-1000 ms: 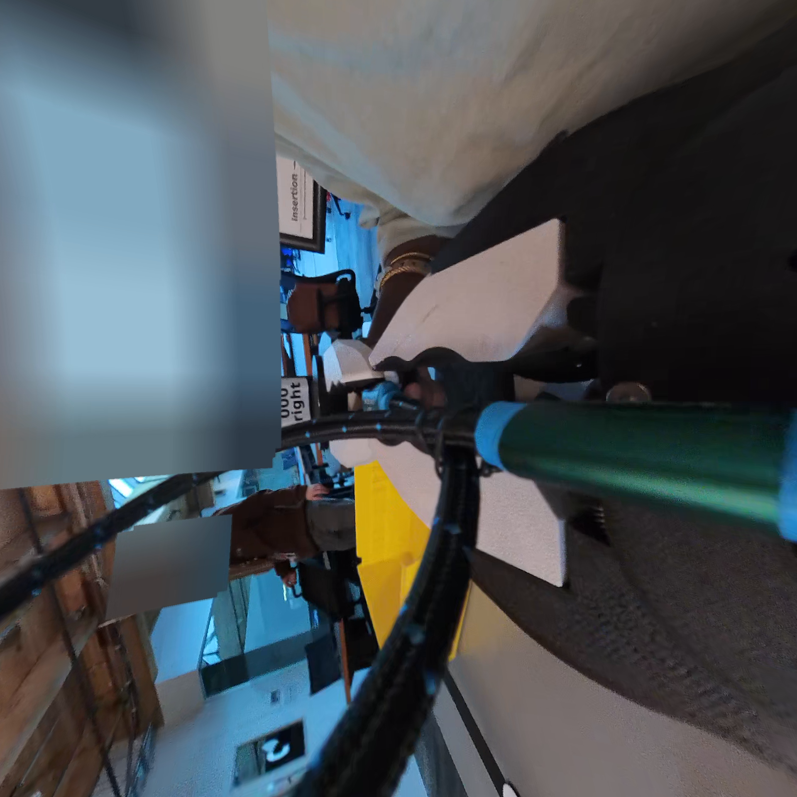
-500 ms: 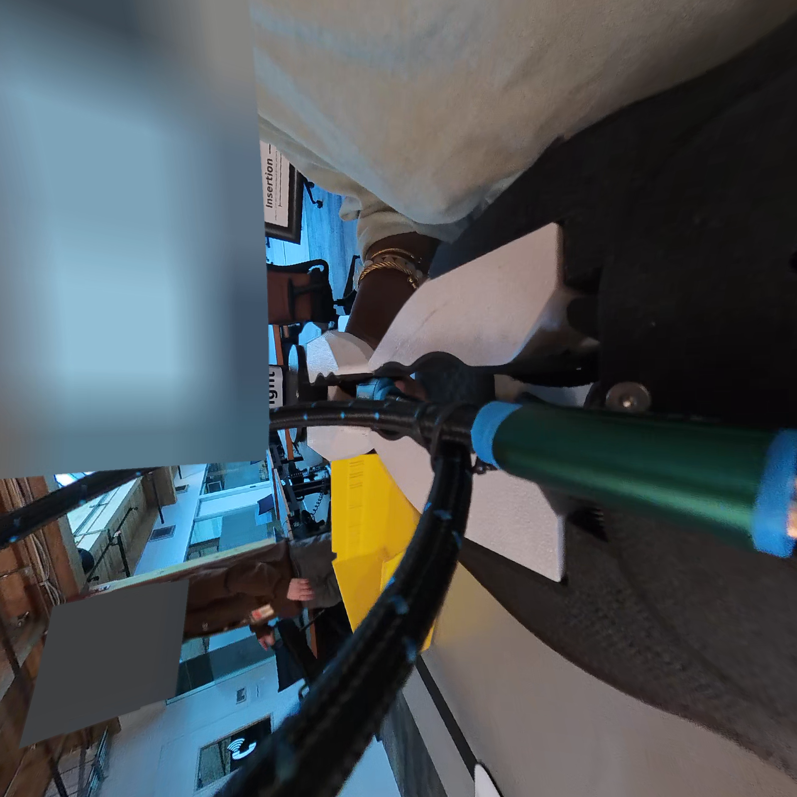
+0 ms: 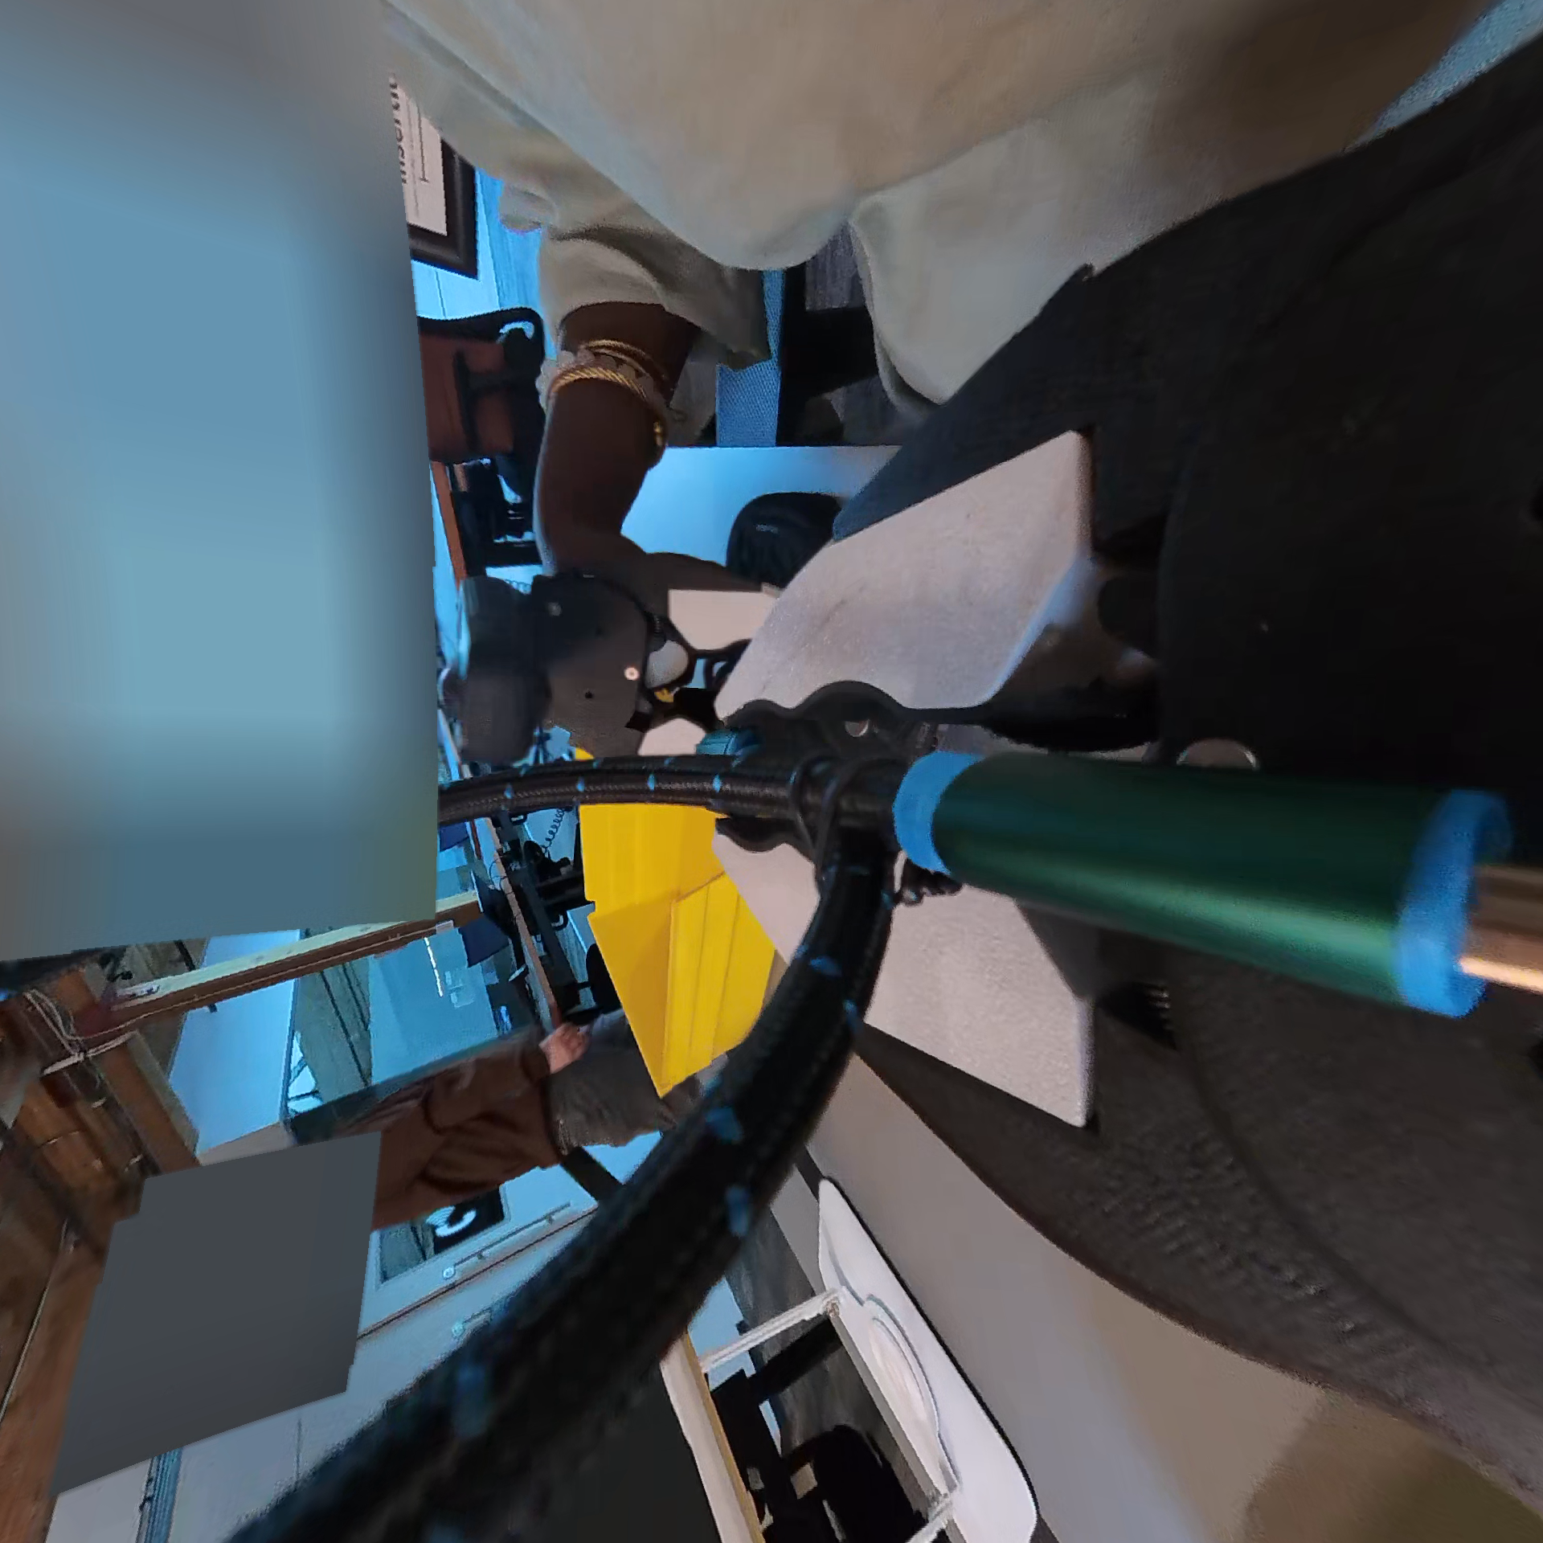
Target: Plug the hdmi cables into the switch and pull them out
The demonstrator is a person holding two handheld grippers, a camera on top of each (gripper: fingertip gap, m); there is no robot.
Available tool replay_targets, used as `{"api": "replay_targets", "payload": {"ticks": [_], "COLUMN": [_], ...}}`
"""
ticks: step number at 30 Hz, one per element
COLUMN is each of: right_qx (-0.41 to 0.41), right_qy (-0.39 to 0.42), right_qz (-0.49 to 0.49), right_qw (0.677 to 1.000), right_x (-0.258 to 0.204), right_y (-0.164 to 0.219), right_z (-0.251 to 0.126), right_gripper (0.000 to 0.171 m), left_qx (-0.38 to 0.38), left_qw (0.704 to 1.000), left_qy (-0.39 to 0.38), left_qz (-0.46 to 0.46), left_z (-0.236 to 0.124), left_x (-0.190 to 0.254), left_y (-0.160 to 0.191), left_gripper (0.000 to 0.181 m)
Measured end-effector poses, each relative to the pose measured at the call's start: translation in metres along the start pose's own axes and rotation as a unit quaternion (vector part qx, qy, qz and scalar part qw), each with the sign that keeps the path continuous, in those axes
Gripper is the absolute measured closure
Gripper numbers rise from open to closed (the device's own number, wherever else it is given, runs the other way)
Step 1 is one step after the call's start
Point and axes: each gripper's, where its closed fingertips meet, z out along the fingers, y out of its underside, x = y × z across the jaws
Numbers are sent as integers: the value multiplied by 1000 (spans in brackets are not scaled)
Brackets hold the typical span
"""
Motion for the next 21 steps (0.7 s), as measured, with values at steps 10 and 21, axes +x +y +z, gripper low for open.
{"api": "replay_targets", "payload": {"ticks": [10,21], "right_qx": [89,206], "right_qy": [-40,-99], "right_qz": [-45,-89], "right_qw": [994,969], "right_x": [1,-14], "right_y": [-18,-28], "right_z": [12,-28], "right_gripper": [130,131], "left_qx": [-19,-46], "left_qw": [997,993], "left_qy": [69,91], "left_qz": [-6,62], "left_z": [15,31], "left_x": [35,35], "left_y": [18,33], "left_gripper": [161,162]}}
